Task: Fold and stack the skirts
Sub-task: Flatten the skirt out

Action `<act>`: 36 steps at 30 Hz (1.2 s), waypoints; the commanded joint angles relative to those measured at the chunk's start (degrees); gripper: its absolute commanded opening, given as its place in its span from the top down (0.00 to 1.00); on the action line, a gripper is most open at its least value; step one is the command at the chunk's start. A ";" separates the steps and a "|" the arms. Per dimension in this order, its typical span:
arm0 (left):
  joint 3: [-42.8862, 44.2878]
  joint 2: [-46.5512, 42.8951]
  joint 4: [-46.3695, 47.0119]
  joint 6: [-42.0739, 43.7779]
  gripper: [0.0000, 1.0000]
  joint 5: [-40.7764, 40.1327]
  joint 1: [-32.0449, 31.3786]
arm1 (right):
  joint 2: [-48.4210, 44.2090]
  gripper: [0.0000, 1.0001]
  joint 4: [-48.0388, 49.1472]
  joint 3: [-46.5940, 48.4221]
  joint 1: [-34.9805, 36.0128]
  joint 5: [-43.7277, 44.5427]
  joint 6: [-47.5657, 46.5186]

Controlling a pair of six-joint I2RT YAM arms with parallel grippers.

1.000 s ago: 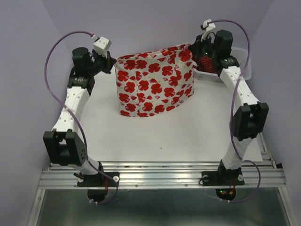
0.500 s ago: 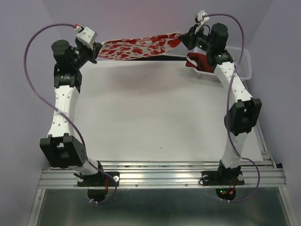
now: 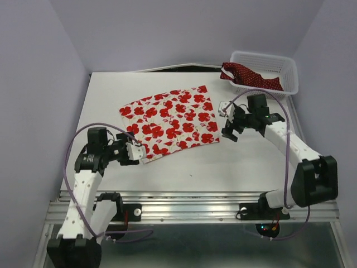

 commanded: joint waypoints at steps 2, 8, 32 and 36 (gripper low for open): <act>2.03 -10.06 -6.51 8.53 0.17 0.07 0.17 | -7.79 0.00 -4.19 2.18 0.16 6.85 -8.18; 11.67 8.09 11.05 -29.62 0.22 -6.95 0.17 | 11.14 0.19 -16.22 23.59 2.26 5.18 20.61; 38.97 63.86 12.14 -47.65 0.56 -28.24 -2.47 | 36.95 0.57 -7.81 23.82 8.52 33.74 21.30; 32.29 59.56 10.03 -44.32 0.57 -28.42 -4.05 | 38.97 0.57 -5.79 25.31 7.28 36.12 14.90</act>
